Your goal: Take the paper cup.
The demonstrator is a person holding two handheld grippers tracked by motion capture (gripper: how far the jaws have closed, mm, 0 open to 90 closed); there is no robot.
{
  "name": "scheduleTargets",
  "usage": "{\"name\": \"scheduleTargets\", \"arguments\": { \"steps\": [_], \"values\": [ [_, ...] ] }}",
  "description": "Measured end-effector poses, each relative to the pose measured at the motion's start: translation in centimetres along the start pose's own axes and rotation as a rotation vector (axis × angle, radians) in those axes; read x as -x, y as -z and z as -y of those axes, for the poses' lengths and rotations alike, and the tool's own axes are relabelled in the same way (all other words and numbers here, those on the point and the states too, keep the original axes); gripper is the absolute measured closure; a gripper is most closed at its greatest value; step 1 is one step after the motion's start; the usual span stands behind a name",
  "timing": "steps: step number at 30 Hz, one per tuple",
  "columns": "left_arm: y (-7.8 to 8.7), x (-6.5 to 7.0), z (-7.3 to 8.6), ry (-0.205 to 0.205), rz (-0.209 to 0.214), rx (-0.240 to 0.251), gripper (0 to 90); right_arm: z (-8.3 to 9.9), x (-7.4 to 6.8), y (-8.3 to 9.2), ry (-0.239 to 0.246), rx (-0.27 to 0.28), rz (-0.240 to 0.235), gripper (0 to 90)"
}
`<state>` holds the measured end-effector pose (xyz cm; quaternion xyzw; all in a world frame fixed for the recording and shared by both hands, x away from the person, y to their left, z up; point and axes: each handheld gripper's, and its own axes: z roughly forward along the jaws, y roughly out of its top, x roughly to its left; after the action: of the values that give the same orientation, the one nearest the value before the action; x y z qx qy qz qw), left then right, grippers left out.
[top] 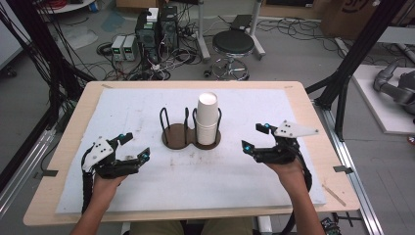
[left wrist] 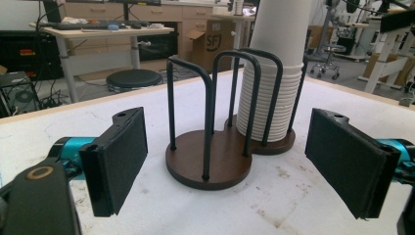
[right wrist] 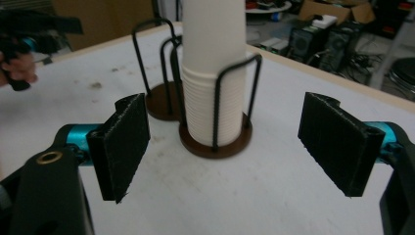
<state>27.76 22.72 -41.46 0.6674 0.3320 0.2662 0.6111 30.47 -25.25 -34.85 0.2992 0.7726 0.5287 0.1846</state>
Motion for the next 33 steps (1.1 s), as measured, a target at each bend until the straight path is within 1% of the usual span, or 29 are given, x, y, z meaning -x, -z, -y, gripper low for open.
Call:
{"name": "scheduleTargets", "arguments": {
  "steps": [1,2,3,4,5,6,7,8,9,12,14,17,18,20,23,25,26,27,28,29,30,33],
  "values": [
    [0.0,0.0,0.0,-0.001,-0.001,0.001,15.9,-0.6,-0.1,-0.3,0.004,0.006,-0.017,19.7],
    [0.0,0.0,0.0,0.001,-0.001,0.002,15.9,-0.6,-0.1,-0.3,0.004,0.006,-0.017,19.7],
    [0.0,-0.1,0.0,0.002,0.001,0.001,16.1,-1.1,-0.2,-0.6,0.007,0.004,-0.028,19.7],
    [0.1,-0.1,0.1,0.003,0.001,0.001,16.1,-2.2,-0.3,-1.3,0.021,0.002,-0.046,19.6],
    [0.1,-0.2,0.1,0.005,0.001,0.001,16.1,-2.2,-0.3,-1.3,0.021,0.002,-0.046,19.6],
    [0.1,-0.2,0.1,0.008,0.0,0.001,16.2,-3.3,-0.4,-2.0,0.039,-0.014,-0.053,19.6],
    [0.1,-0.2,0.1,0.009,-0.001,0.002,16.2,-3.3,-0.4,-2.0,0.039,-0.014,-0.053,19.6],
    [0.1,-0.2,0.1,0.012,-0.003,0.002,16.2,-4.3,-0.5,-2.6,0.06,-0.019,-0.06,19.6],
    [0.2,-0.3,0.1,0.011,-0.003,0.002,16.2,-4.3,-0.5,-2.6,0.06,-0.019,-0.06,19.6],
    [0.2,-0.3,0.2,0.014,-0.002,0.005,16.7,-5.5,-0.4,-3.5,0.068,-0.036,-0.065,19.7],
    [0.2,-0.3,0.2,0.015,-0.001,0.006,17.2,-6.2,-0.2,-4.2,0.071,-0.057,-0.061,19.7],
    [0.2,-0.4,0.2,0.016,0.0,0.007,17.2,-7.2,-0.2,-5.2,0.077,-0.07,-0.057,19.7],
    [0.1,-0.4,0.2,0.017,0.0,0.007,17.2,-7.8,-0.1,-5.9,0.078,-0.075,-0.058,19.7],
    [0.1,-0.4,0.2,0.015,-0.002,0.011,17.2,-8.1,-0.1,-6.3,0.077,-0.077,-0.059,19.7],
    [0.1,-0.3,0.1,0.016,-0.001,0.016,17.2,-8.9,-0.1,-7.4,0.079,-0.091,-0.053,19.6],
    [0.1,-0.4,0.2,0.018,0.003,0.015,17.2,-9.4,-0.1,-8.3,0.082,-0.106,-0.06,19.6],
    [0.1,-0.3,0.2,0.017,0.002,0.014,17.2,-9.8,0.0,-9.0,0.078,-0.12,-0.056,19.6],
    [0.1,-0.3,0.2,0.017,0.003,0.015,17.2,-9.8,0.0,-9.0,0.078,-0.12,-0.056,19.6],
    [0.1,-0.4,0.1,0.016,0.005,0.016,17.2,-10.0,0.0,-9.4,0.076,-0.13,-0.054,19.6],
    [0.1,-0.3,0.2,0.017,0.007,0.016,17.2,-10.3,0.1,-10.1,0.075,-0.131,-0.061,19.6],
    [0.0,-0.3,0.2,0.017,0.007,0.015,17.2,-10.3,0.1,-10.1,0.075,-0.131,-0.061,19.6],
    [0.0,-0.4,0.2,0.022,0.011,0.016,17.2,-10.5,0.3,-11.1,0.072,-0.147,-0.076,19.7]
  ]
}}
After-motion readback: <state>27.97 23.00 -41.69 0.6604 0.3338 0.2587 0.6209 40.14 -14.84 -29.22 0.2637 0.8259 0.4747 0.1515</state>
